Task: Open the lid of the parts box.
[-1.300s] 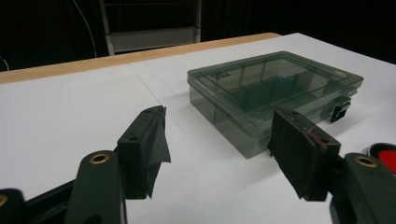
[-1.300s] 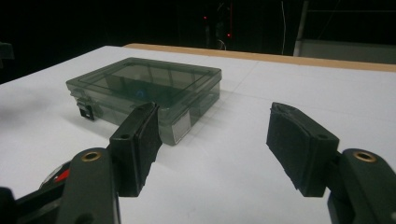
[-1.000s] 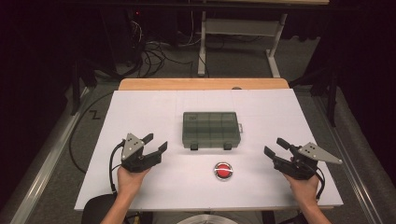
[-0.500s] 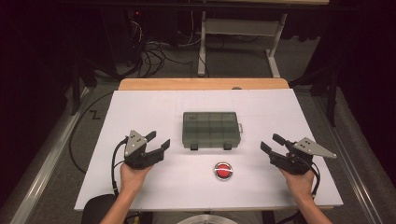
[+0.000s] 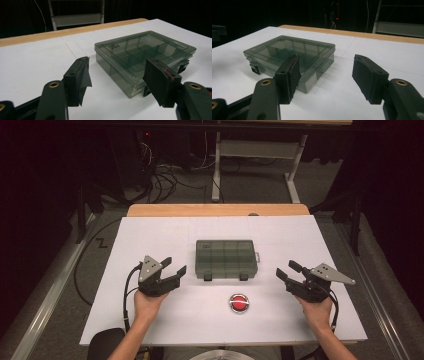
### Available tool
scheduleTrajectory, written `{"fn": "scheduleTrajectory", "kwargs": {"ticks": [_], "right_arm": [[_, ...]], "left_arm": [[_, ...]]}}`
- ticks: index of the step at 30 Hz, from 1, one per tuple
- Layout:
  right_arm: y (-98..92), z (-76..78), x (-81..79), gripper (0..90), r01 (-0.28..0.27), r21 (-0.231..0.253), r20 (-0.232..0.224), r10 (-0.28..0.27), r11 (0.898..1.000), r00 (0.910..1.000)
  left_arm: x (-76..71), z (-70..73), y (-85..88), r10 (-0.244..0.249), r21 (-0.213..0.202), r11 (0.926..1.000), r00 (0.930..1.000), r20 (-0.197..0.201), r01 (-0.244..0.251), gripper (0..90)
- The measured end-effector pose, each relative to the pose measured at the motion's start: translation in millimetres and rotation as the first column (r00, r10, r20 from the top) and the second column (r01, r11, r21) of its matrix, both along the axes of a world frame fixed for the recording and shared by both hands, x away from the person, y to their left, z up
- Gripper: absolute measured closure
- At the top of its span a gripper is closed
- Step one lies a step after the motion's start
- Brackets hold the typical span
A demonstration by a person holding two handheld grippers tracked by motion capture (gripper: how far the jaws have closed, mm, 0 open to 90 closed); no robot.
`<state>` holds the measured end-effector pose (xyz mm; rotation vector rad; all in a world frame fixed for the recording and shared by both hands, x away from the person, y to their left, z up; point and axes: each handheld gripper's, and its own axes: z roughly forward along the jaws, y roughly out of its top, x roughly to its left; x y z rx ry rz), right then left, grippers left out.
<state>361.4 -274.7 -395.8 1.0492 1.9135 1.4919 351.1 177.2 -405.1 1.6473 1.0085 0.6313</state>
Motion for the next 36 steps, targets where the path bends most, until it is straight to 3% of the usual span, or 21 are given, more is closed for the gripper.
{"fn": "scheduleTrajectory", "kwargs": {"ticks": [26, 36], "right_arm": [[34.7, -3.8, 27.3, 42.4, -0.042, -0.024, -0.030, 0.041, 0.999, 0.9987], [44.9, -3.6, 36.9, 42.3, -0.045, -0.025, -0.039, 0.044, 0.999, 0.9983]], "left_arm": [[22.5, -4.6, -19.6, -0.012, 0.007, 0.9999, 0.9999, 0.001, 0.012, 38.0], [31.8, -2.9, -30.3, -0.033, 0.030, 0.9990, 0.9994, -0.007, 0.033, 37.9]]}}
